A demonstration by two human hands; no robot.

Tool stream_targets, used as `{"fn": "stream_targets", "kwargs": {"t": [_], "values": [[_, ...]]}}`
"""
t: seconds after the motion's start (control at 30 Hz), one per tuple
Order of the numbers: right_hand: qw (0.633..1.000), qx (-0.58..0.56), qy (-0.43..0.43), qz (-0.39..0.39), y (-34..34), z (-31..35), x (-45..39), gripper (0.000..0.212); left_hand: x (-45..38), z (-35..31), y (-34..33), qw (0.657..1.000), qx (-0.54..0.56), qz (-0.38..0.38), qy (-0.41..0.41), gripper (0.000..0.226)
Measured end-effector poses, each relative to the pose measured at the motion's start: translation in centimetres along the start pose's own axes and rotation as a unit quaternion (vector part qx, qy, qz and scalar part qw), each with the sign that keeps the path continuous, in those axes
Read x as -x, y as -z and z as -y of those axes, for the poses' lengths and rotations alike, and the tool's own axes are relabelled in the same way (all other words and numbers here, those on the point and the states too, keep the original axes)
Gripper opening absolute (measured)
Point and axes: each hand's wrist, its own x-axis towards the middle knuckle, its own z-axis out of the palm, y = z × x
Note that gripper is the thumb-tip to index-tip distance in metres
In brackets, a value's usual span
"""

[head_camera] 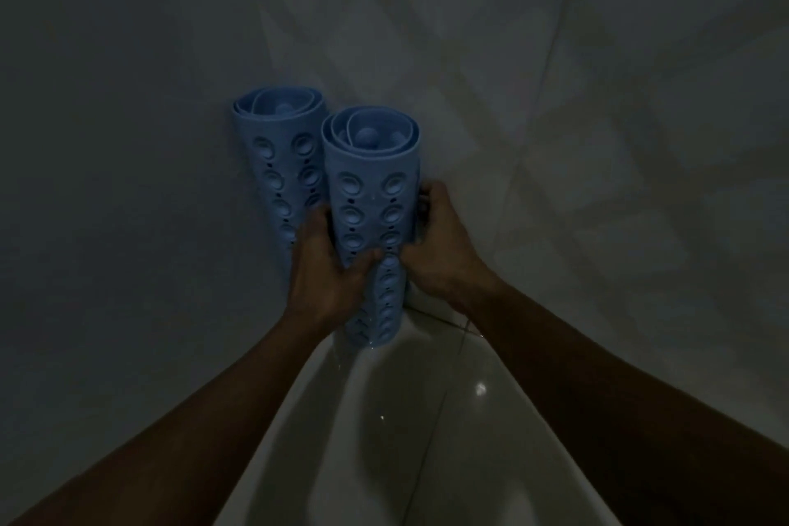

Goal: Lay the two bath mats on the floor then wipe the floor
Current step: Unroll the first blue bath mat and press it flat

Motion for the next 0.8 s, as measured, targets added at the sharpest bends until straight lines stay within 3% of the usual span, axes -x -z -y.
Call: {"fn": "stream_targets", "kwargs": {"t": [0.17, 0.3, 0.4, 0.6, 0.8], "values": [[0.998, 0.057, -0.039, -0.010, 4.1, 0.5, 3.2, 0.067, 0.2, -2.2, -1.3, 0.997, 0.034, 0.076, -0.003, 0.064], [0.987, 0.095, -0.062, -0.111, 9.2, 1.3, 7.5, 0.058, 1.3, -5.7, -4.3, 0.982, 0.041, 0.181, -0.028, 0.060], [0.985, 0.123, -0.068, -0.099, 11.0, 1.7, 8.3, 0.057, 1.6, -6.3, -5.5, 0.979, 0.100, 0.178, 0.003, 0.060], [0.963, 0.127, -0.115, -0.209, 20.3, 5.1, 16.2, 0.049, 4.9, -14.2, -12.7, 0.937, 0.197, 0.289, -0.018, 0.061], [0.937, 0.140, -0.149, -0.283, 29.2, 7.0, 22.8, 0.046, 9.3, -22.0, -19.7, 0.897, 0.267, 0.351, -0.015, 0.062]]}}
